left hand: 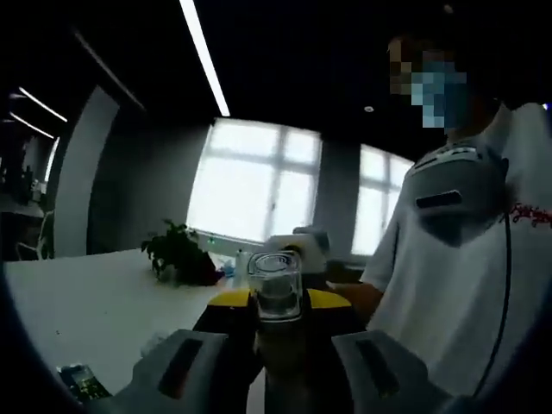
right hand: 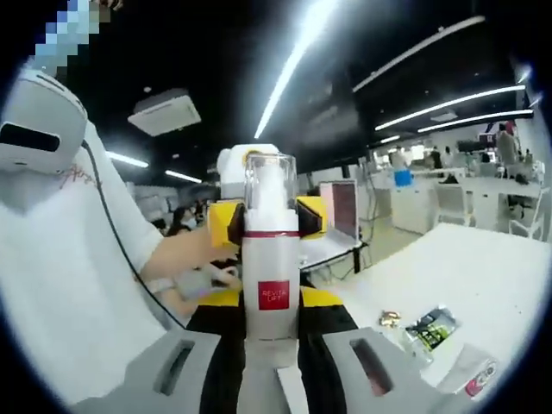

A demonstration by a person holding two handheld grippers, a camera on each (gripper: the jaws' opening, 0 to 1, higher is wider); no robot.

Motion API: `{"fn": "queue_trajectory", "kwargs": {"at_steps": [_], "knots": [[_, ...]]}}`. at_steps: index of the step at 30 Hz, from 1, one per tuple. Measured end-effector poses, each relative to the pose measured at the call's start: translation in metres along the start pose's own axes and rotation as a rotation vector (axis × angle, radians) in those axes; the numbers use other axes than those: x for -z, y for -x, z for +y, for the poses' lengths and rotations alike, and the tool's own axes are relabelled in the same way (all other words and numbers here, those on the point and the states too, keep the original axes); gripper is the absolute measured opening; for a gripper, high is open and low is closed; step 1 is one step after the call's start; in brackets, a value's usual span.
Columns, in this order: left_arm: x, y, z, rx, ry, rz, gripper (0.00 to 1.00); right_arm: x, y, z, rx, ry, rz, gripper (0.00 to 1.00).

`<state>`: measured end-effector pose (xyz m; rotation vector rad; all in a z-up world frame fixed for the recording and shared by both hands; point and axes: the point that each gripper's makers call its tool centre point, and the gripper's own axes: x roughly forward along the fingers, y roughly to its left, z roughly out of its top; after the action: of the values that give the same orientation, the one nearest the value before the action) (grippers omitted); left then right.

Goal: Arrange the skincare products in the storage area until every visible bottle or jar stands upright without overlapping.

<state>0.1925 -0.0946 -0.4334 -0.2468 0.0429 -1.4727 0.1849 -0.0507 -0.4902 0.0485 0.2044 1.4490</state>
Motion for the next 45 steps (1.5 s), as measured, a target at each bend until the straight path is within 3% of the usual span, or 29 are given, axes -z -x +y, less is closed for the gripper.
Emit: {"fn": "queue_trajectory", "kwargs": {"at_steps": [2,5,10,15,18,21,24,28,32,35,39,45], "knots": [[0.001,0.000,0.003,-0.014,0.003,0.003,0.16,0.001,0.001,-0.004,0.021,0.003,0.007,0.21],[0.006,0.002,0.018,-0.091,0.021,0.009,0.17,0.005,0.005,-0.017,0.090,0.005,0.027,0.21],[0.012,0.001,0.046,-0.243,0.091,-0.054,0.18,0.012,0.009,-0.043,0.228,-0.019,0.055,0.21],[0.025,-0.002,0.073,-0.450,0.182,-0.098,0.17,0.023,0.023,-0.076,0.463,0.030,0.140,0.21],[0.033,-0.003,0.084,-0.579,0.219,-0.127,0.17,0.028,0.035,-0.093,0.629,0.153,0.235,0.21],[0.031,-0.002,0.085,-0.601,0.263,-0.175,0.16,0.022,0.039,-0.099,0.682,0.223,0.239,0.21],[0.031,-0.003,0.085,-0.642,0.235,-0.166,0.15,0.022,0.042,-0.101,0.722,0.318,0.286,0.21],[0.030,-0.004,0.085,-0.685,0.204,-0.141,0.16,0.023,0.041,-0.103,0.750,0.371,0.302,0.21],[0.025,0.000,0.088,-0.716,0.231,-0.215,0.16,0.017,0.042,-0.103,0.784,0.417,0.298,0.21],[0.026,0.002,0.092,-0.761,0.259,-0.245,0.18,0.015,0.041,-0.102,0.801,0.489,0.334,0.22],[0.027,0.004,0.092,-0.757,0.259,-0.252,0.17,0.016,0.041,-0.100,0.795,0.465,0.310,0.22],[0.027,0.003,0.090,-0.716,0.214,-0.195,0.16,0.019,0.041,-0.097,0.773,0.445,0.298,0.23]]}}
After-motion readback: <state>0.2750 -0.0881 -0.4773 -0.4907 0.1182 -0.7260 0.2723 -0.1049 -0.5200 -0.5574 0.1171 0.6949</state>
